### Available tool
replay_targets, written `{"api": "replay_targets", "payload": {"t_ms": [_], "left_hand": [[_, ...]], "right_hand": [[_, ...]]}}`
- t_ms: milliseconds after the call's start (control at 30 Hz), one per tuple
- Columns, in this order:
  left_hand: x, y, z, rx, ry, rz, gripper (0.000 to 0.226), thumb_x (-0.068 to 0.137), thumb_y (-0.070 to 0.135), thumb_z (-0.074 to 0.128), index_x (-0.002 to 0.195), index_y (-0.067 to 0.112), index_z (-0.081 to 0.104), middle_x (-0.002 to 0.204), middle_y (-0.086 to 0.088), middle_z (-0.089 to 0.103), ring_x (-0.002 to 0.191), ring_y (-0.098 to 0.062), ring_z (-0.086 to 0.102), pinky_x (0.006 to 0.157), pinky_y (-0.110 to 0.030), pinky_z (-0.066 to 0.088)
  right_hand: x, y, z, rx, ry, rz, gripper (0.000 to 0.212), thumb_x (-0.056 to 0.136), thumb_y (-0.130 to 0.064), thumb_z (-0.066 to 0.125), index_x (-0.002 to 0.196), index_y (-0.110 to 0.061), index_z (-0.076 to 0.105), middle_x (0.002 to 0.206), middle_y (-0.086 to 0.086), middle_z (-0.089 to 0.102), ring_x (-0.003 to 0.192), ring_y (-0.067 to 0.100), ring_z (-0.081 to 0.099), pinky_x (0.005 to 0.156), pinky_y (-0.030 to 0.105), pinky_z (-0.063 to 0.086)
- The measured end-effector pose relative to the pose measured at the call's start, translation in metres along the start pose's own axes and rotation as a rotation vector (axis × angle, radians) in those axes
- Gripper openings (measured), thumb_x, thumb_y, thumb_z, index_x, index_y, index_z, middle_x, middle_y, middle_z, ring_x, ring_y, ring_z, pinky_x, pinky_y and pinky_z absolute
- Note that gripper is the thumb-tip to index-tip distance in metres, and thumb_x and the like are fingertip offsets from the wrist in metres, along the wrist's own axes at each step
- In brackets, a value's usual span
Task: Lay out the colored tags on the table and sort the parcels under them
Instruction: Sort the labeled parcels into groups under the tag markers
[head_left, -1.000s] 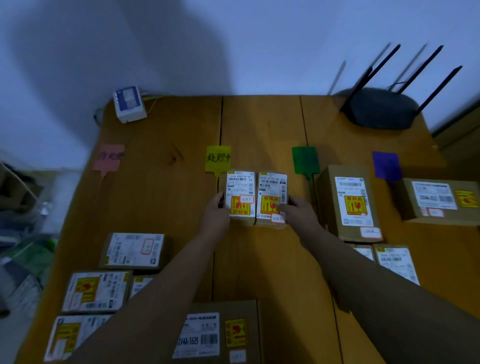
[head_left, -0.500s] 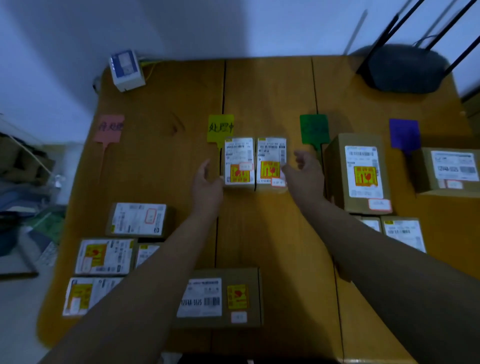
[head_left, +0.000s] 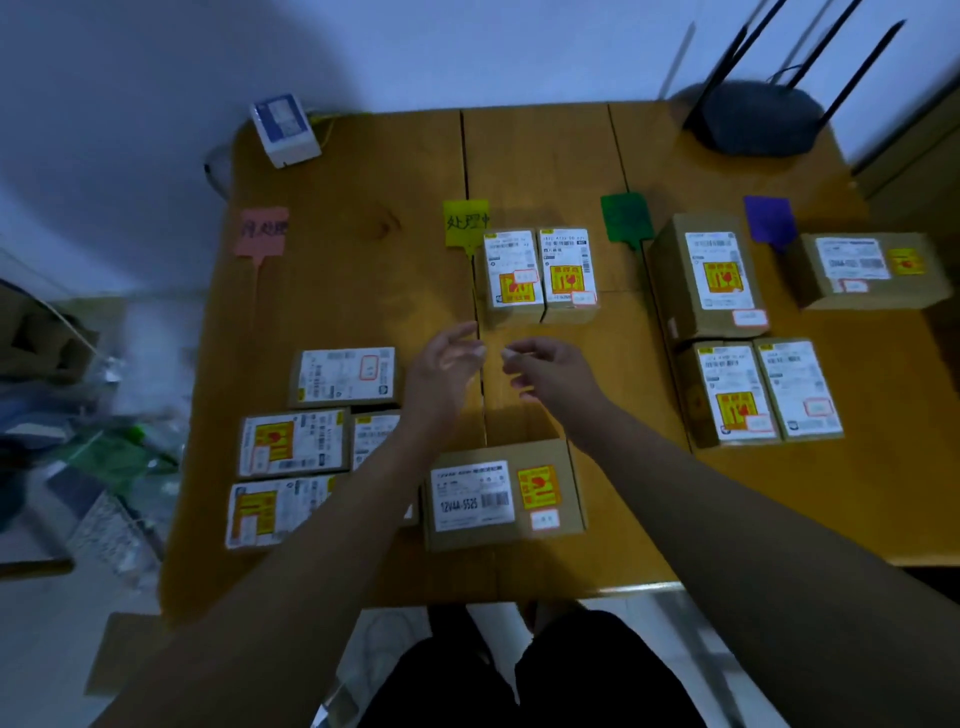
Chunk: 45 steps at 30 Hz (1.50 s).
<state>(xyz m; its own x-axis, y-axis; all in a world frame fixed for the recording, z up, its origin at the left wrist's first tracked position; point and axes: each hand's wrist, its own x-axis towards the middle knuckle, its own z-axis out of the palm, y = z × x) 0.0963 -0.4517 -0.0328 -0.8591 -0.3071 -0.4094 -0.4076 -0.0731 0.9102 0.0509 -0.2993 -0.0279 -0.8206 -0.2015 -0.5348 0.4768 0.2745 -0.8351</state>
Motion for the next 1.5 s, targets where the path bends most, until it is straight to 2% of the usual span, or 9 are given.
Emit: {"api": "replay_targets", "payload": {"t_ms": [267, 533, 667, 800, 1033, 1133, 1267, 1367, 1500], "left_hand": [[-0.056, -0.051, -0.016, 0.296, -0.151, -0.024, 0.047, 0.089, 0.03, 0.077, 0.133, 0.032, 0.061, 0.127, 0.008, 0.065, 0.122, -0.014, 0.06, 0.084, -0.021, 0.045], [-0.066, -0.106, -0.01, 1.229, -0.494, 0.145, 0.134, 0.058, 0.074, 0.079, 0.162, 0.041, 0.002, 0.17, -0.008, 0.007, 0.157, -0.033, -0.002, 0.123, -0.056, 0.009], [-0.07, -0.115, -0.007, 1.403, -0.459, 0.287, 0.132, 0.059, 0.075, 0.068, 0.162, 0.036, -0.005, 0.166, -0.016, 0.011, 0.155, -0.037, 0.003, 0.124, -0.057, -0.002], [-0.07, -0.101, 0.005, 1.152, -0.383, 0.295, 0.121, 0.061, 0.065, 0.068, 0.161, 0.041, 0.004, 0.166, -0.015, 0.016, 0.154, -0.035, 0.006, 0.122, -0.053, -0.002], [-0.054, -0.022, 0.008, 1.058, -0.196, 0.518, 0.128, 0.055, 0.048, 0.088, 0.16, 0.04, 0.016, 0.16, -0.004, 0.022, 0.149, -0.024, 0.005, 0.121, -0.047, -0.005], [-0.059, 0.018, 0.0, 0.89, -0.013, 0.475, 0.133, 0.056, 0.047, 0.092, 0.16, 0.046, 0.008, 0.16, -0.004, 0.014, 0.148, -0.028, 0.016, 0.122, -0.048, 0.017], [-0.062, 0.062, -0.03, 0.173, 0.28, 0.148, 0.116, 0.064, 0.038, 0.096, 0.155, 0.047, 0.025, 0.161, -0.006, 0.031, 0.144, -0.029, 0.038, 0.109, -0.049, 0.042], [-0.062, 0.075, -0.053, -0.213, 0.17, -0.009, 0.094, 0.071, 0.03, 0.092, 0.152, 0.025, 0.043, 0.142, -0.008, 0.06, 0.118, -0.024, 0.067, 0.09, -0.04, 0.058], [-0.059, 0.078, -0.063, -0.263, 0.137, 0.022, 0.067, 0.08, 0.024, 0.086, 0.141, 0.019, 0.058, 0.121, -0.003, 0.076, 0.106, -0.02, 0.075, 0.084, -0.036, 0.063]], "right_hand": [[-0.044, 0.043, 0.007, -0.04, -0.003, 0.053, 0.019, 0.1, -0.021, 0.066, 0.111, -0.007, 0.071, 0.093, 0.011, 0.067, 0.079, 0.02, 0.06, 0.072, 0.036, 0.049], [-0.047, 0.076, -0.011, -0.104, 0.014, 0.09, 0.025, 0.098, -0.021, 0.068, 0.115, -0.004, 0.071, 0.098, 0.014, 0.07, 0.084, 0.021, 0.064, 0.075, 0.034, 0.051], [-0.046, 0.086, -0.022, -0.276, 0.136, 0.064, 0.022, 0.095, -0.03, 0.069, 0.111, -0.015, 0.074, 0.105, 0.008, 0.075, 0.099, 0.026, 0.07, 0.09, 0.045, 0.056], [-0.043, 0.083, -0.04, -0.519, 0.412, 0.112, 0.042, 0.088, -0.052, 0.065, 0.123, -0.03, 0.067, 0.127, 0.002, 0.066, 0.115, 0.027, 0.063, 0.1, 0.05, 0.052], [-0.041, 0.036, -0.074, 0.129, 0.157, 0.115, 0.055, 0.087, -0.049, 0.078, 0.131, -0.018, 0.064, 0.114, 0.005, 0.075, 0.1, 0.024, 0.075, 0.064, 0.032, 0.058], [-0.045, -0.002, -0.076, 0.185, 0.163, -0.02, 0.047, 0.088, -0.044, 0.079, 0.125, -0.02, 0.064, 0.112, 0.004, 0.074, 0.097, 0.022, 0.074, 0.062, 0.032, 0.059], [-0.052, -0.05, -0.074, 0.257, 0.141, -0.123, 0.046, 0.089, -0.043, 0.078, 0.126, -0.02, 0.063, 0.116, 0.006, 0.072, 0.101, 0.023, 0.072, 0.072, 0.041, 0.062], [-0.059, -0.075, -0.069, 0.303, 0.062, -0.153, 0.026, 0.091, -0.039, 0.078, 0.111, -0.027, 0.066, 0.111, 0.004, 0.072, 0.095, 0.019, 0.072, 0.064, 0.035, 0.062], [-0.063, -0.088, -0.066, 0.276, -0.007, -0.14, 0.028, 0.093, -0.032, 0.076, 0.118, -0.024, 0.066, 0.118, 0.008, 0.073, 0.11, 0.029, 0.07, 0.085, 0.052, 0.061]]}}
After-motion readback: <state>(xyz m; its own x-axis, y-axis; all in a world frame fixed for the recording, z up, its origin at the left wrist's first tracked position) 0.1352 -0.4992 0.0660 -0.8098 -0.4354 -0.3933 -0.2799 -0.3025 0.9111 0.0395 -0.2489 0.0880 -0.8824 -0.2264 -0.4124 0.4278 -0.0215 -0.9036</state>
